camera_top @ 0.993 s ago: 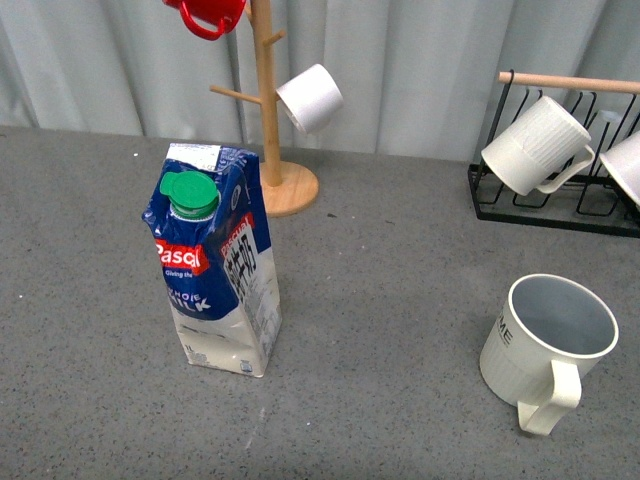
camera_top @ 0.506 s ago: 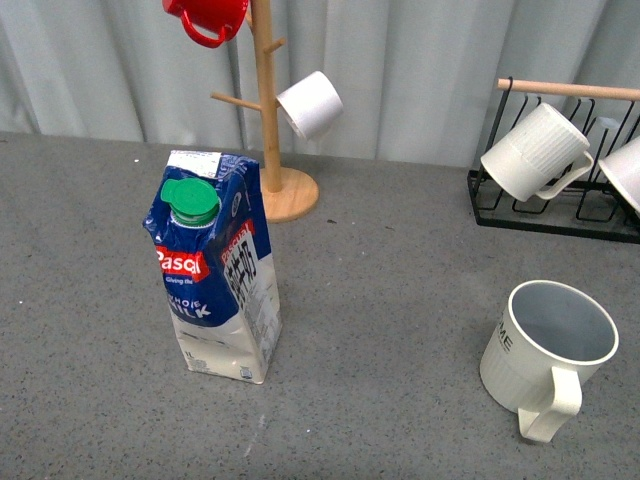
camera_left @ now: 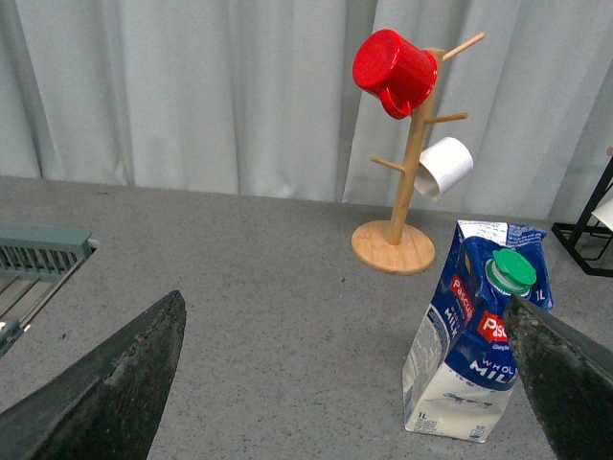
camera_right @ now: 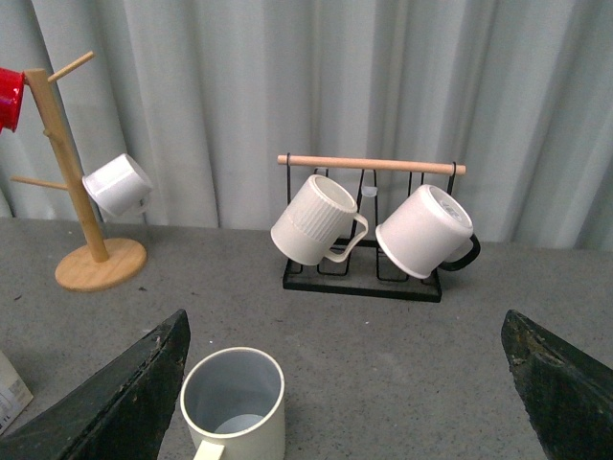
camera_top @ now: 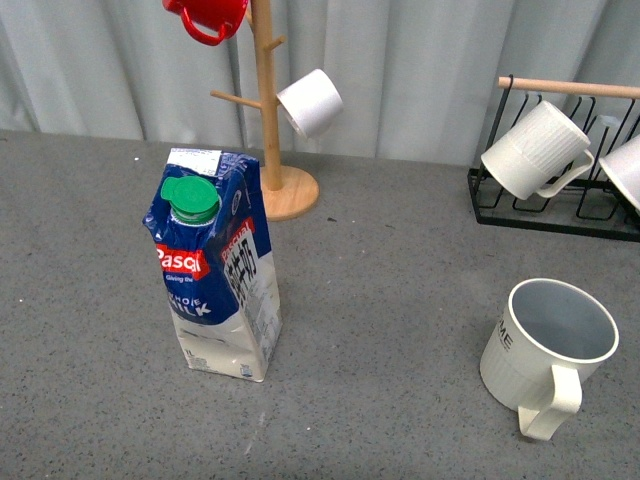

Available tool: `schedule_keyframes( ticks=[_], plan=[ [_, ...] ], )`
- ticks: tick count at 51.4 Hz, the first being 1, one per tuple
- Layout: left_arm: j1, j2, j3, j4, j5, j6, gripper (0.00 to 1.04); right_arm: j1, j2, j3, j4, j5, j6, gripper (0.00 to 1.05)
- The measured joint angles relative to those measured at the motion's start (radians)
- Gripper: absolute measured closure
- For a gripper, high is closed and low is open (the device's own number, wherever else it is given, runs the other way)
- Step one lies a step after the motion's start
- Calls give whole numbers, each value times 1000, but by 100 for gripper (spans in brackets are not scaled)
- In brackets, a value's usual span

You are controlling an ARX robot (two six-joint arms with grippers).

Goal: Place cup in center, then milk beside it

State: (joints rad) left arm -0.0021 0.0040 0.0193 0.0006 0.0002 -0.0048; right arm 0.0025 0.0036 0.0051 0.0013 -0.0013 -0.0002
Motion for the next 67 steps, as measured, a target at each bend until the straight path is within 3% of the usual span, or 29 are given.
schedule_keyframes(
  ticks=[6, 10, 12, 25, 30, 47, 67],
  plan=[
    [0, 0, 0, 0, 0, 0, 7, 0, 0, 0, 0, 0, 0, 9],
    [0, 0, 0, 0, -1, 0, 7, 58, 101, 14, 54, 259, -132, 9],
    [0, 0, 0, 0, 0, 0, 7, 55, 183, 29, 63, 281, -163, 9],
    [0, 0, 0, 0, 0, 0, 7, -9, 758, 181, 205, 117, -147, 9],
    [0, 0, 0, 0, 0, 0, 7, -22, 955, 251, 270, 99, -120, 9],
    [0, 0, 0, 0, 0, 0, 7, -18, 1490, 522, 154, 32, -65, 9],
    [0, 0, 0, 0, 0, 0, 7, 8, 1678, 675, 100, 0, -16, 9]
  ],
)
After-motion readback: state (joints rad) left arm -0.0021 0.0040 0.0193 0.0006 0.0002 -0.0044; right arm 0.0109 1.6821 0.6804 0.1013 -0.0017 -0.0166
